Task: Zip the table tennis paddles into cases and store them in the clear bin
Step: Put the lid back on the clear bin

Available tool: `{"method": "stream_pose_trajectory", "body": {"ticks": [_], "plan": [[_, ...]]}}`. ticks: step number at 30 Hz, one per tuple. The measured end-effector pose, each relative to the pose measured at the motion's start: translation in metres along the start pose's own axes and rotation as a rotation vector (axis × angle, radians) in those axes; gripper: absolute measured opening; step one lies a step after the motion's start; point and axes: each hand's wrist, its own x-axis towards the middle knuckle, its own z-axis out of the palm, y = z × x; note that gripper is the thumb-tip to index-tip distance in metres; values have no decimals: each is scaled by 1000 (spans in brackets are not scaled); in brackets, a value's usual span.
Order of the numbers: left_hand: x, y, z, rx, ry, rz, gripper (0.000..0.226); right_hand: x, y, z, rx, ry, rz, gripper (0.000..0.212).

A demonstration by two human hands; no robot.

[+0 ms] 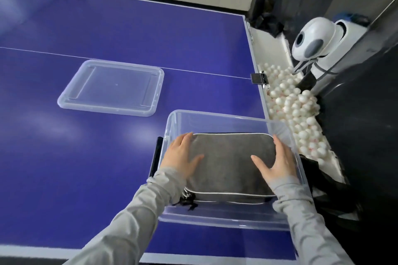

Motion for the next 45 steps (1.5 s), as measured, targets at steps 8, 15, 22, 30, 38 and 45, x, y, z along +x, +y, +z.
{"method": "stream_pose_trajectory", "body": {"ticks": [8,15,22,30,38,45], "plan": [[39,-82,-110,115,191,80,55,34,-119,64,39,-32,-119,62],[87,-235,-205,272,189,-206,64,83,-230,166,12,-117,-132,59],[144,-356,-262,351,83,-446,76,144,-264,267,-159,-262,-25,62],[221,-434,-273,472,91,-443,87,193,-236,348,-430,-314,86,64],[249,-467,-245,430,98,-438,77,205,-217,389,-531,-261,33,56],[253,-464,-232,217,172,-513,82,203,-220,407,-328,-198,90,65]]}}
